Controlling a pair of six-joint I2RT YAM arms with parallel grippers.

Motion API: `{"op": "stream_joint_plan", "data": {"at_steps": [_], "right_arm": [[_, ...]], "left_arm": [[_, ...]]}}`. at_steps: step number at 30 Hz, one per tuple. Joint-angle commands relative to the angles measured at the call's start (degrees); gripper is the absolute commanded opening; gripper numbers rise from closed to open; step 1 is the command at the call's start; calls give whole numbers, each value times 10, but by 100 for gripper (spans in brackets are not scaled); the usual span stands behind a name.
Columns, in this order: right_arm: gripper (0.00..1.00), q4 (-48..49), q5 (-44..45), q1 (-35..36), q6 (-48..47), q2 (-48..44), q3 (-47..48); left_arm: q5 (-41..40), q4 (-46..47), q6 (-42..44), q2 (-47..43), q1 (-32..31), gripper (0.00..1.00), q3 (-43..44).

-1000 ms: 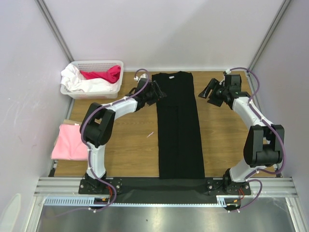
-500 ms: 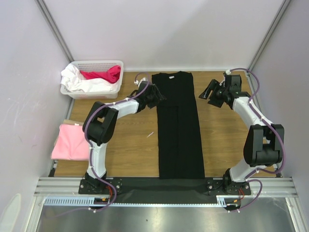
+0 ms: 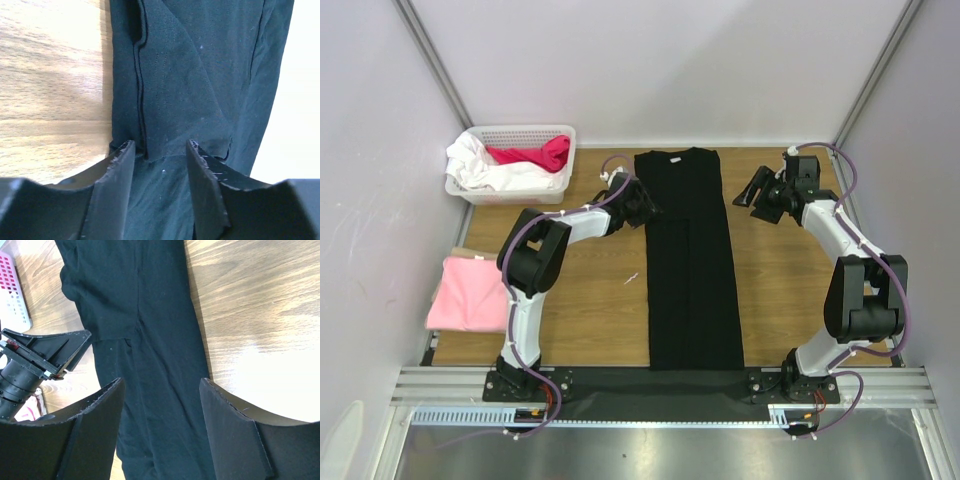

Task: Fold and stack the t-shirts
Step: Fold the tshirt

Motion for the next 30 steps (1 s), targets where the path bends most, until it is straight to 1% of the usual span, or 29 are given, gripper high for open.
{"op": "stream_joint_plan", "data": {"at_steps": [1, 2, 4, 7, 8, 11, 13, 14, 19, 26, 30], "right_arm": [[67, -1, 9, -2, -10, -5, 6], [67, -2, 9, -2, -10, -4, 6], [66, -1, 9, -2, -10, -4, 5], [66, -2, 9, -2, -10, -4, 5], [66, -3, 9, -2, -10, -4, 6], [66, -6, 12, -2, -12, -6, 5], [66, -6, 12, -2, -12, -4, 4], [66, -6, 11, -2, -12, -4, 5], [66, -6, 11, -3, -11, -4, 1], [65, -4, 11, -2, -10, -2, -5], [65, -2, 8, 0, -10, 2, -7]], "left_arm": [[-7, 24, -6, -1, -3, 49, 7], [-7, 26, -6, -1, -3, 46, 6], [-7, 27, -6, 1, -3, 44, 5], [-7, 33, -7, 2, -3, 35, 6], [-7, 32, -6, 2, -3, 31, 6], [-15, 26, -4, -5, -3, 21, 8], [-15, 20, -2, -8, -3, 18, 6], [-15, 15, -1, -13, -3, 15, 6], [-42, -1, -2, -37, -3, 5, -15], [-47, -4, -8, -57, -5, 2, -43], [-44, 3, -4, -65, -6, 3, -55]]}}
